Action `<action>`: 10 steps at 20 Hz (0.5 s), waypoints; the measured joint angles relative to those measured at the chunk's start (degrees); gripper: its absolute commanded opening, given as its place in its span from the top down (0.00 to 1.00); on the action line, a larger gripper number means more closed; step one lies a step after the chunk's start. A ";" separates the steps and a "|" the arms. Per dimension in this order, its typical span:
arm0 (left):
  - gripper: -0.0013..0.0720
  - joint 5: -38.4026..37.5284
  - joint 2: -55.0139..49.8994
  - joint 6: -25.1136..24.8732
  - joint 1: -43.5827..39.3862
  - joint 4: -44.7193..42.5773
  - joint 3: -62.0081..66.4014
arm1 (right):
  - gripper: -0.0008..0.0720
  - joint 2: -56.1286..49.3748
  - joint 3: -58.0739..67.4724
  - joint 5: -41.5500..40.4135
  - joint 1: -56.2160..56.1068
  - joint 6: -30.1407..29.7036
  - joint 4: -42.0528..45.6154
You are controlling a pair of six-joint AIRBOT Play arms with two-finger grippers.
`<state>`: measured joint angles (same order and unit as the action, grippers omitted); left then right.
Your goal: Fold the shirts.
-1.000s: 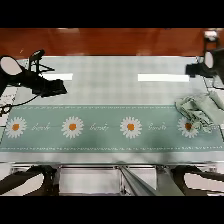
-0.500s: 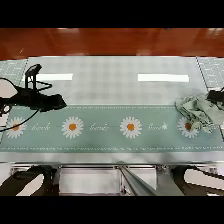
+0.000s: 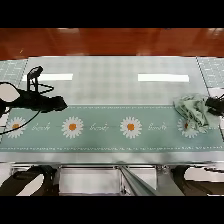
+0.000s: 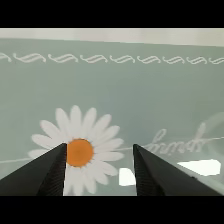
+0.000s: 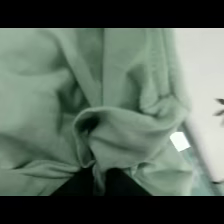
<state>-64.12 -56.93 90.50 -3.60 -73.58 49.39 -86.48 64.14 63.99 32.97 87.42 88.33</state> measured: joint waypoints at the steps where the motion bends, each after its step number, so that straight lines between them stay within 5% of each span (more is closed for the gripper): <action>1: 0.29 -0.33 0.04 -0.07 0.68 -2.93 1.07 | 0.94 0.33 0.68 0.61 0.07 -1.53 -3.85; 5: 0.29 -1.79 0.83 2.12 5.86 -10.43 7.85 | 0.94 5.79 7.85 2.38 0.04 -5.09 -13.60; 10: 0.29 -1.33 3.15 2.93 7.78 -8.52 11.52 | 0.94 15.19 23.43 2.10 -5.31 -5.73 -21.49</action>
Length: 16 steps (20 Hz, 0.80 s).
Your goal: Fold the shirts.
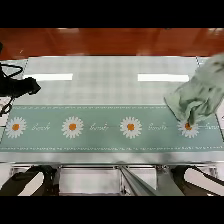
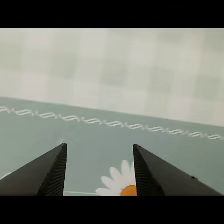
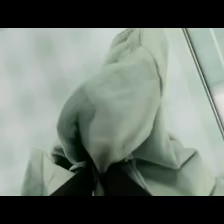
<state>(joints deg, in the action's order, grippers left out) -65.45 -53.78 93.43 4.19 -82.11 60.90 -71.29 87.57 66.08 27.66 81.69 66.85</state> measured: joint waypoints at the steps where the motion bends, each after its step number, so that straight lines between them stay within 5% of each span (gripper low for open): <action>1: 0.29 0.17 0.52 -0.72 -0.50 0.90 0.20 | 0.94 1.53 3.67 0.07 -2.16 0.42 -0.83; 9: 0.29 -0.94 3.26 -8.20 -4.76 4.13 -0.15 | 0.94 6.64 30.64 0.00 -23.41 5.44 6.34; 16: 0.29 -2.69 4.44 -8.07 -3.02 2.32 -0.48 | 0.94 7.58 29.09 5.31 -41.44 6.56 11.19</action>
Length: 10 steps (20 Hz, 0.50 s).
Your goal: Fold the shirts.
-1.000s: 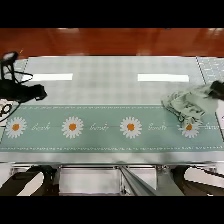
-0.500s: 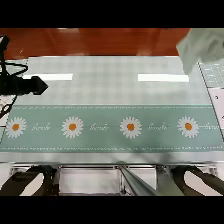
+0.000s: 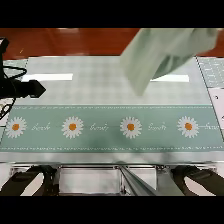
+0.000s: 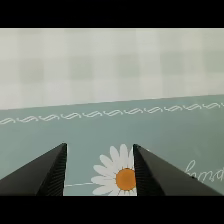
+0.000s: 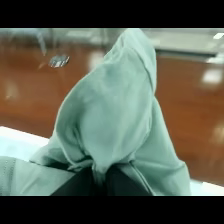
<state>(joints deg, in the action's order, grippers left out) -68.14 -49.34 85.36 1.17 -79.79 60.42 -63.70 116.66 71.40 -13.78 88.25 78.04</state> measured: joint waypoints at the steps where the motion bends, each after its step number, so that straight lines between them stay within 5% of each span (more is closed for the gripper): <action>1: 0.29 -0.37 0.20 0.17 0.42 -0.24 -0.02 | 0.94 0.00 -2.38 0.61 -2.86 0.07 0.24; 5: 0.29 -1.38 2.08 0.66 1.20 1.31 -1.60 | 0.94 -0.20 -17.33 0.83 -15.87 1.53 1.46; 10: 0.29 -1.09 4.44 0.79 -0.52 8.94 -7.56 | 0.94 -7.28 -32.57 -9.92 -29.22 5.03 0.72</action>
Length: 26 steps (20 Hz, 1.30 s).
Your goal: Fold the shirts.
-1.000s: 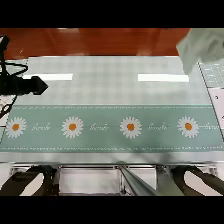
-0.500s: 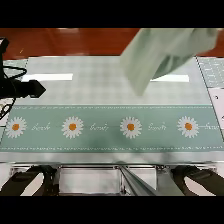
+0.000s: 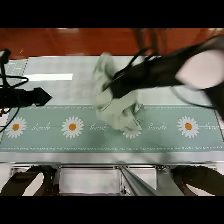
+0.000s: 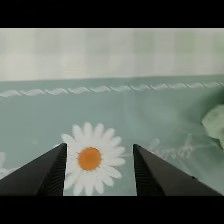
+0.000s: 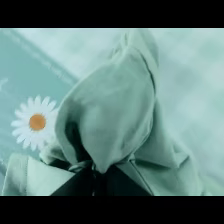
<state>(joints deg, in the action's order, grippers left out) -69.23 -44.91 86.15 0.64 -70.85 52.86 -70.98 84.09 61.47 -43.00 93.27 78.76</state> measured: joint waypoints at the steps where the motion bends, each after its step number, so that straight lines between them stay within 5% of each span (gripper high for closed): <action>1: 0.29 0.20 0.20 0.02 -0.87 1.03 -1.42 | 0.93 -2.71 -1.29 -2.51 -1.68 0.42 -0.92; 3: 0.29 0.57 0.39 0.26 -2.69 2.34 -4.04 | 0.42 -8.52 -2.97 -7.74 -4.02 1.07 -4.00; 9: 0.29 2.82 0.63 -0.87 -3.10 -2.08 -4.57 | 0.44 -12.61 -2.34 -6.86 2.64 1.14 -7.96; 14: 0.29 -0.63 2.05 1.09 8.66 -8.61 1.62 | 0.44 1.81 -7.06 5.49 25.27 2.51 4.57; 17: 0.29 -4.28 3.63 2.84 13.29 -1.18 -4.85 | 0.44 14.69 -23.21 4.81 40.46 4.96 5.14; 21: 0.29 -2.80 0.31 -2.58 15.17 13.14 -19.85 | 0.44 25.64 -46.36 0.59 55.06 -0.35 -10.71; 26: 0.29 -1.20 -11.58 -12.83 15.04 26.18 -27.02 | 0.44 29.22 -58.99 0.72 60.00 -10.12 -27.63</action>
<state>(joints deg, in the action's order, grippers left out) -70.43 -56.49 73.32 15.68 -44.66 25.85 -41.76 25.10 62.19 16.99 83.15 51.13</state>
